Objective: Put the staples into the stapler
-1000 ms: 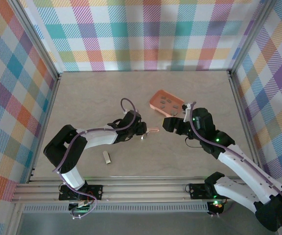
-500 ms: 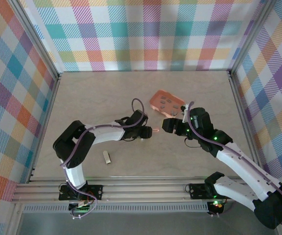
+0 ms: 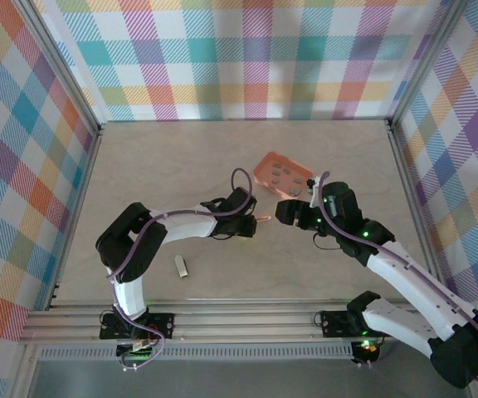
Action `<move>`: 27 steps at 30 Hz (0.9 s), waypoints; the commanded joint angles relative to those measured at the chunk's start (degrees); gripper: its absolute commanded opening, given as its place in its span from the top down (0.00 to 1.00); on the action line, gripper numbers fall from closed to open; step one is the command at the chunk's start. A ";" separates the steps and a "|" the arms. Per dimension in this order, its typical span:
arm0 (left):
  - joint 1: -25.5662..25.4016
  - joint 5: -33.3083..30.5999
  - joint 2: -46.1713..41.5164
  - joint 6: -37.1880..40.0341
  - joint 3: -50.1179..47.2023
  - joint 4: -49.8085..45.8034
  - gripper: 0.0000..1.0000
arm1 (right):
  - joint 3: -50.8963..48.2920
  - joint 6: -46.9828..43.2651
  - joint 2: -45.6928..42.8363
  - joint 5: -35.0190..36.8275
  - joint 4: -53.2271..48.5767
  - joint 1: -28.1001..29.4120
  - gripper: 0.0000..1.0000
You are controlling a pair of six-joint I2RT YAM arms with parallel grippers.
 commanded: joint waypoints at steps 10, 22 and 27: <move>0.67 12.53 -7.44 -2.77 -8.81 16.55 0.81 | -0.36 5.53 5.48 -7.47 1.43 -4.95 0.25; 3.83 22.92 -10.70 -14.30 -20.02 42.03 0.81 | 3.92 11.22 21.61 -9.07 5.44 -6.21 0.26; 3.91 23.54 -11.42 -16.18 -20.94 44.67 0.81 | 5.11 11.32 25.55 -9.57 6.21 -6.20 0.27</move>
